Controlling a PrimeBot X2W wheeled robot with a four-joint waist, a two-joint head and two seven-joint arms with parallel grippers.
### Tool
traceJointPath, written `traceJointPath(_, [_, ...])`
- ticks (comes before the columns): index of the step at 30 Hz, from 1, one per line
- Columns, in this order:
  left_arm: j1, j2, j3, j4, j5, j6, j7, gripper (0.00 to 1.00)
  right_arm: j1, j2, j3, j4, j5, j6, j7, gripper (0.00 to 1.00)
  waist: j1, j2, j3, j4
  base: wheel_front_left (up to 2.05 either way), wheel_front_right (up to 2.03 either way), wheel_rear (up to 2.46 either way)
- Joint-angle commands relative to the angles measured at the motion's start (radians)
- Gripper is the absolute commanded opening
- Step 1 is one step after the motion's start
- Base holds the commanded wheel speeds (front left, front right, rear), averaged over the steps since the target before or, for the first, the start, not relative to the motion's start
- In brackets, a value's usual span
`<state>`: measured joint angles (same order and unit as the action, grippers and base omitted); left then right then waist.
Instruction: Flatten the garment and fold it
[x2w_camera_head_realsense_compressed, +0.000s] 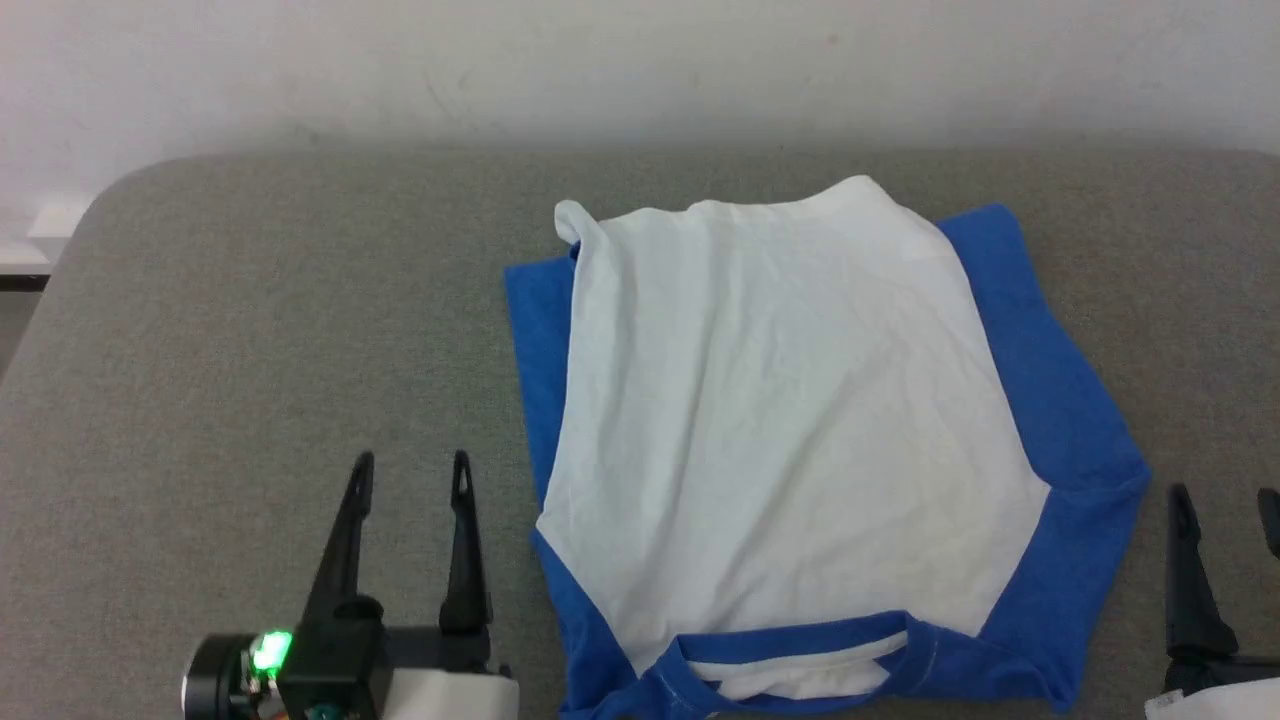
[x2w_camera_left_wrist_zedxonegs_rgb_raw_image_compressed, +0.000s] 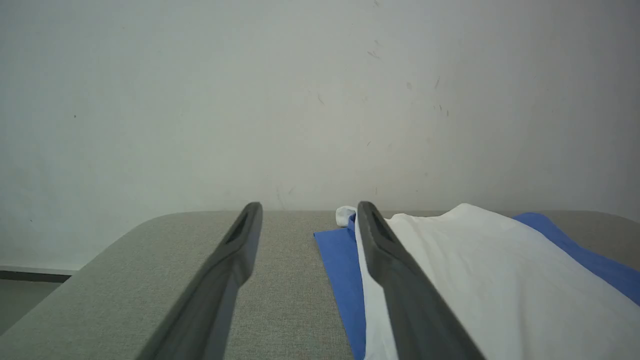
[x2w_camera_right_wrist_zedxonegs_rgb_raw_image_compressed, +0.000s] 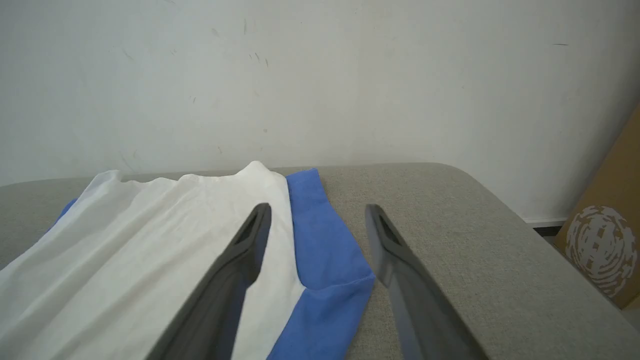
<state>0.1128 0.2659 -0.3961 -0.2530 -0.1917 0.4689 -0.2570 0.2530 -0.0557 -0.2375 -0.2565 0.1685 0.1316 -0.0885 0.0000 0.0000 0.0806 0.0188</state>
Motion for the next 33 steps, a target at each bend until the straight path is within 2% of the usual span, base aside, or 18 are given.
traceJointPath(1, [-0.057,0.022,0.012,0.013,0.009,-0.027,-0.004,1.00,-0.020,0.004,0.000,-0.012,0.005,-0.001,-0.001,1.00,0.0000,0.0000,0.041,-0.006,0.00,0.00,0.00])
traceJointPath(4, [-0.179,0.067,0.014,0.027,0.021,-0.084,0.059,1.00,-0.040,0.004,-0.006,-0.026,0.014,-0.001,-0.002,1.00,0.0000,0.0000,0.082,-0.003,0.00,0.00,0.00])
traceJointPath(9, [-0.464,0.127,0.011,0.044,0.029,-0.196,0.276,1.00,-0.074,-0.016,-0.012,-0.048,0.042,-0.001,-0.004,1.00,0.0000,0.0000,0.165,0.004,0.00,0.00,0.00])
traceJointPath(13, [-0.662,0.138,0.013,0.105,0.000,-0.267,0.425,1.00,-0.106,-0.044,-0.011,-0.063,0.074,-0.001,-0.005,1.00,0.0000,0.0000,0.231,-0.002,0.00,0.00,0.00])
traceJointPath(19, [-0.873,0.151,-0.026,0.258,-0.061,-0.394,0.659,1.00,-0.145,-0.101,-0.010,-0.069,0.126,-0.001,-0.001,1.00,0.0000,0.0000,0.330,-0.018,0.00,0.00,0.00])
traceJointPath(22, [-0.944,0.141,-0.027,0.320,-0.089,-0.413,0.751,1.00,-0.160,-0.126,-0.003,-0.064,0.147,-0.001,0.000,1.00,0.0000,0.0000,0.379,-0.026,0.00,0.00,0.00])
traceJointPath(26, [-1.000,0.134,-0.021,0.391,-0.108,-0.415,0.817,1.00,-0.174,-0.160,0.018,-0.055,0.175,-0.001,-0.002,1.00,0.0000,0.0000,0.432,-0.041,0.00,0.00,0.00])
traceJointPath(33, [-1.036,0.130,-0.005,0.437,-0.135,-0.388,0.913,1.00,-0.189,-0.215,0.014,-0.033,0.211,-0.001,-0.032,1.00,0.0000,0.0000,0.501,-0.057,0.00,0.00,0.00])
